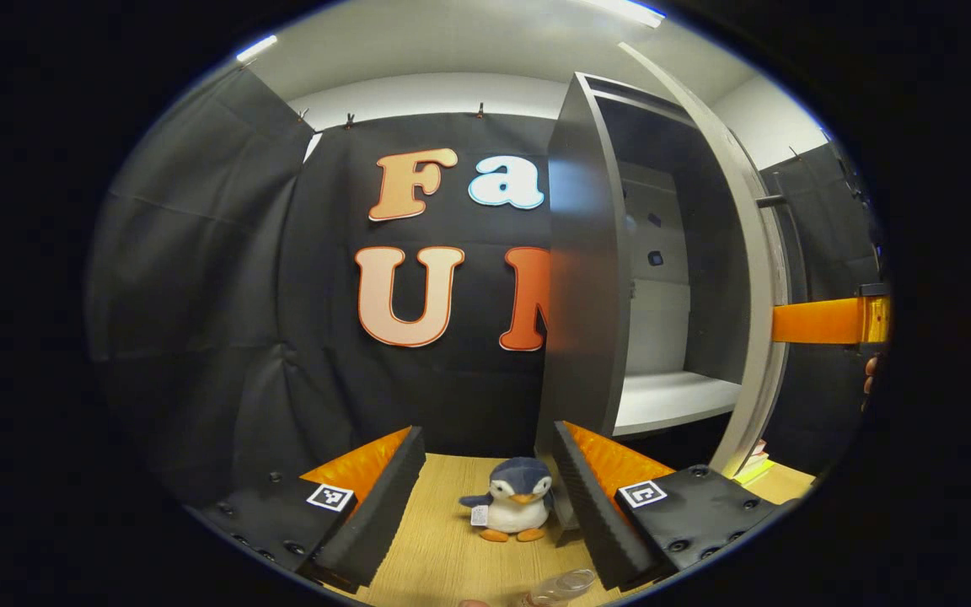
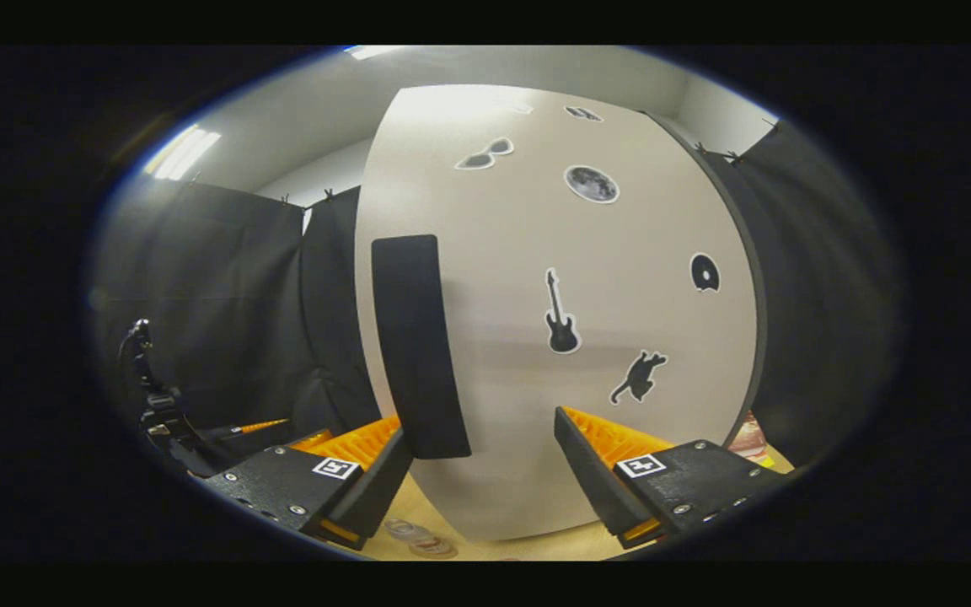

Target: Open the cabinet door with the right hand, grasp the bottle in the cabinet with the left hand and place it on the coaster, then close the cabinet door with the right hand.

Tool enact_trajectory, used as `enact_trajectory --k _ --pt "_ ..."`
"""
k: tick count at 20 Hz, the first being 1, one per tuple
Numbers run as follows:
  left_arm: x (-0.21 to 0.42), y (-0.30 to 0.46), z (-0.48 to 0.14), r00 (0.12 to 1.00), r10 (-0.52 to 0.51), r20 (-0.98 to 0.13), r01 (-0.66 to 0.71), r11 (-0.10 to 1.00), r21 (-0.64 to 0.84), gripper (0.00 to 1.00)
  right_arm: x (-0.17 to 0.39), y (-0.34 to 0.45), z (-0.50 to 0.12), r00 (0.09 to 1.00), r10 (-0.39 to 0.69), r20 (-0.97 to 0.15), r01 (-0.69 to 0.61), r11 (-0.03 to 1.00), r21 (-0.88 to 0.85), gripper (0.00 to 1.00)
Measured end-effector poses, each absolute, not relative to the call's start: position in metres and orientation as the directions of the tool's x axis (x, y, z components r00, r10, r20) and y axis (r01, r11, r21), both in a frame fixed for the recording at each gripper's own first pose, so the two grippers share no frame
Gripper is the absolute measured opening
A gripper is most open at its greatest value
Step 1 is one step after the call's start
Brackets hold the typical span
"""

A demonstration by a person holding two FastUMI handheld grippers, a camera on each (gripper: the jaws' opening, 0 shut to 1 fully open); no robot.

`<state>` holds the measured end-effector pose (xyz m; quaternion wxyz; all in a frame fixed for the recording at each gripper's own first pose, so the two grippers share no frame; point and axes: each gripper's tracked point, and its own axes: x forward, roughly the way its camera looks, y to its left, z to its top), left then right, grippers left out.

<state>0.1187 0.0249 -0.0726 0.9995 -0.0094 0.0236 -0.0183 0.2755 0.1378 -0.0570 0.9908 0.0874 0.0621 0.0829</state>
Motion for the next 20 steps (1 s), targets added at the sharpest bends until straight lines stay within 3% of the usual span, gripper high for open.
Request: enact_trajectory --k 4,11,20 --pt "0.129 0.021 -0.08 0.996 -0.065 -0.06 0.063 0.997 -0.035 0.98 0.291 0.142 -0.064 0.979 0.169 -0.112 -0.14 0.964 0.225 0.95" --pt "0.14 0.021 -0.088 0.991 -0.113 -0.072 0.11 0.993 -0.044 0.98 0.3 0.144 -0.067 0.991 0.061 -0.116 -0.039 0.983 0.181 0.98" --pt "0.153 0.026 -0.097 0.979 -0.185 -0.082 0.179 0.981 -0.073 0.98 0.306 0.143 -0.068 0.994 -0.055 -0.093 0.07 0.983 0.168 0.93"
